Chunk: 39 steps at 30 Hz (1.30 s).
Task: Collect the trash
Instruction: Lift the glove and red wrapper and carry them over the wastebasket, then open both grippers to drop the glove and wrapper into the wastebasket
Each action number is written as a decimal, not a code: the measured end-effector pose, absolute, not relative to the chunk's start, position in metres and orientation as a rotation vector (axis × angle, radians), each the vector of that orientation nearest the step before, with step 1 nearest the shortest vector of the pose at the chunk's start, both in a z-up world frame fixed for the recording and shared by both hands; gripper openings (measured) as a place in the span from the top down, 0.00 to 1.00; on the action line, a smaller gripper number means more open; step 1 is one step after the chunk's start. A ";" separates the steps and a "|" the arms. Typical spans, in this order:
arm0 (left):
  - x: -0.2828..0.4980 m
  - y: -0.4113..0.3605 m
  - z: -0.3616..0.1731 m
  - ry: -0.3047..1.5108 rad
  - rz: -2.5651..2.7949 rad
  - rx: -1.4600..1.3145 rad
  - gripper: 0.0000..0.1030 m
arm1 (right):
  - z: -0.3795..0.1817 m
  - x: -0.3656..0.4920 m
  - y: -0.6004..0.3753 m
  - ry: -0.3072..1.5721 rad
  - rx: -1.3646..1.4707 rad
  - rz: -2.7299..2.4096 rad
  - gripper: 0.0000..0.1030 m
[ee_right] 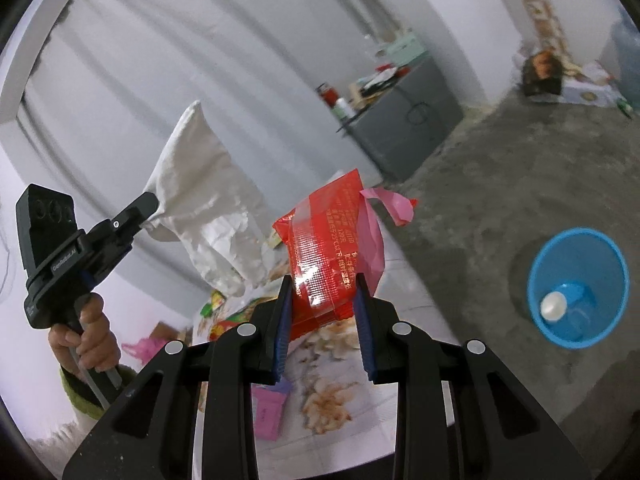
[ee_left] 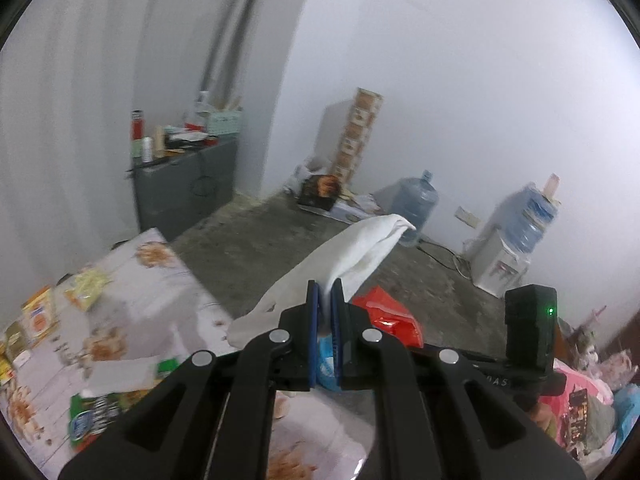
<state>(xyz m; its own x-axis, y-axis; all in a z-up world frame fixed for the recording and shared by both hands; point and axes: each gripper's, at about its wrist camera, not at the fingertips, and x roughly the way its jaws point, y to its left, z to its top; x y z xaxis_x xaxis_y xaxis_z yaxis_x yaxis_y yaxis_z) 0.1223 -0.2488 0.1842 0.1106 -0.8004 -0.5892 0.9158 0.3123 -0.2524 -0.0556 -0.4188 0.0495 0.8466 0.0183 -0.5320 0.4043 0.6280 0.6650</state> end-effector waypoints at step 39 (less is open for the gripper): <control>0.002 -0.580 -0.115 1.168 -1.338 0.597 0.59 | -0.205 -0.171 -0.594 0.694 1.411 -0.733 0.45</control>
